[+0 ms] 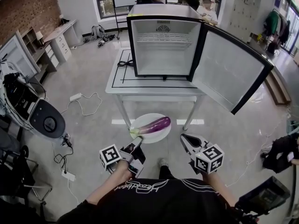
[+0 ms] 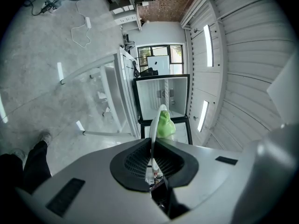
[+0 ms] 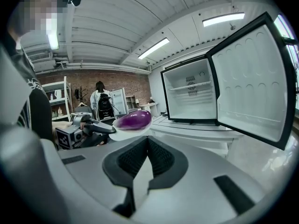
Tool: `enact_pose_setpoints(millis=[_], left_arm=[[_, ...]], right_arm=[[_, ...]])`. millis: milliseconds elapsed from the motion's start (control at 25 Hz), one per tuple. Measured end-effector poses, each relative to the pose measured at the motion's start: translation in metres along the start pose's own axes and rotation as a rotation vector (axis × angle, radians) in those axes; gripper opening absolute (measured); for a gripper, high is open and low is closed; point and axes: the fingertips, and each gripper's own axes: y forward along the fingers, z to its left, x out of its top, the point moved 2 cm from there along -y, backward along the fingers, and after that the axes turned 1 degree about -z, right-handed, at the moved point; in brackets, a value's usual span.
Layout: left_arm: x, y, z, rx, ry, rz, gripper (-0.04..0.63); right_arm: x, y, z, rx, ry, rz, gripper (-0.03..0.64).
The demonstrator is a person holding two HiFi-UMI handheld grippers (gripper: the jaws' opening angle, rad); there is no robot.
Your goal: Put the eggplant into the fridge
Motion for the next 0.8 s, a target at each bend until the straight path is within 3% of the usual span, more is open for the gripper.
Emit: enact_pose_setpoints(millis=[800], left_arm=[[0.085, 0.188, -0.007, 0.05, 0.014, -0.048, 0.025]], right_arm=[[0.057, 0.118, -0.177, 0.05, 0.024, -0.02, 0.008]])
